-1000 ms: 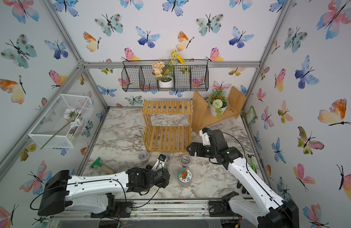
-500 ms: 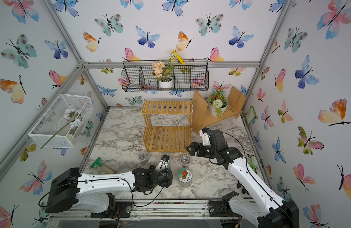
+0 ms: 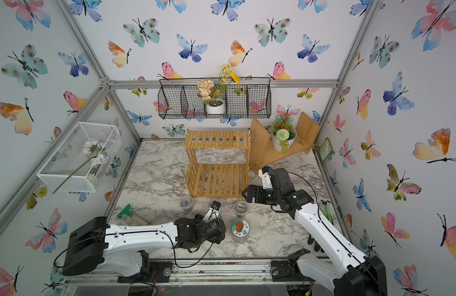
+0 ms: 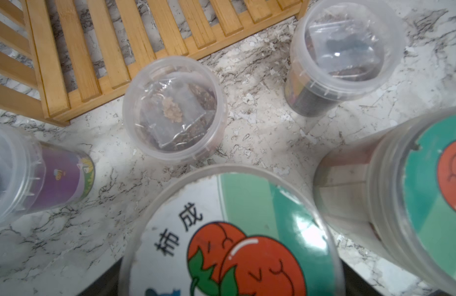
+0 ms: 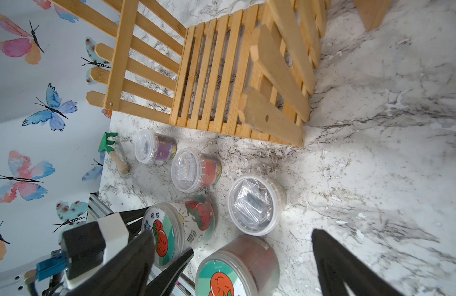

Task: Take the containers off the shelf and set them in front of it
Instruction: Place the container at the center of the board, then reset both arms

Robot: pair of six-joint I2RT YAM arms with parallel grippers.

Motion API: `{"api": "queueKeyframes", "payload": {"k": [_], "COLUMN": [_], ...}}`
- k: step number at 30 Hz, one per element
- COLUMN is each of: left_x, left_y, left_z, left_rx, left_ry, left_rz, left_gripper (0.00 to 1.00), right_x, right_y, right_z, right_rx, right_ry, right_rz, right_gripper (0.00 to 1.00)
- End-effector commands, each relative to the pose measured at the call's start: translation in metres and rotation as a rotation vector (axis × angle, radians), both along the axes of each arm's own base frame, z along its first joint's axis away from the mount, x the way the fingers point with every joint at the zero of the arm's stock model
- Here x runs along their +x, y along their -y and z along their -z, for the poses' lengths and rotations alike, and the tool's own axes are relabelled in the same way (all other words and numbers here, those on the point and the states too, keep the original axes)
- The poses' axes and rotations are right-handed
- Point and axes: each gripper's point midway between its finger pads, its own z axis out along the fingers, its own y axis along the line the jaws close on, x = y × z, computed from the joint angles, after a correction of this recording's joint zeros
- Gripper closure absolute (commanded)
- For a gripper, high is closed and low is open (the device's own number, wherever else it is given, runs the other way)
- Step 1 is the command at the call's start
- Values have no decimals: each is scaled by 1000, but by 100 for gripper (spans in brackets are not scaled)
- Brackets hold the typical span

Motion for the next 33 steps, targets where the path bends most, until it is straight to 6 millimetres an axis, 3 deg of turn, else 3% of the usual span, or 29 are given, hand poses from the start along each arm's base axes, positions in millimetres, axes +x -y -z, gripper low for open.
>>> {"api": "queueKeyframes", "payload": {"k": [1, 7, 15, 18, 22, 28, 33], "left_x": [6, 9, 30, 47, 77, 122, 143], "left_y": [-2, -1, -12, -22, -58, -139, -185], "left_z": [-7, -29, -124, -149, -166, -184, -169], "left_rx": [4, 1, -82, -107, -115, -173, -115], "left_ry": [27, 59, 267, 324, 384, 521, 547], "left_rz": [-9, -7, -10, -25, -113, -289, -367], "left_gripper": [1, 1, 1, 1, 1, 1, 1], "right_x": [4, 8, 29, 39, 53, 74, 85], "right_y": [-3, -2, 12, 21, 40, 81, 115], "right_z": [-5, -10, -36, -44, -52, -51, -53], "right_rx": [11, 1, -72, -110, -161, -295, -376], "right_ry": [18, 40, 173, 219, 293, 411, 540], "right_rz": [-19, -16, 30, 58, 131, 279, 448], "right_gripper": [2, 2, 2, 2, 2, 2, 2]}}
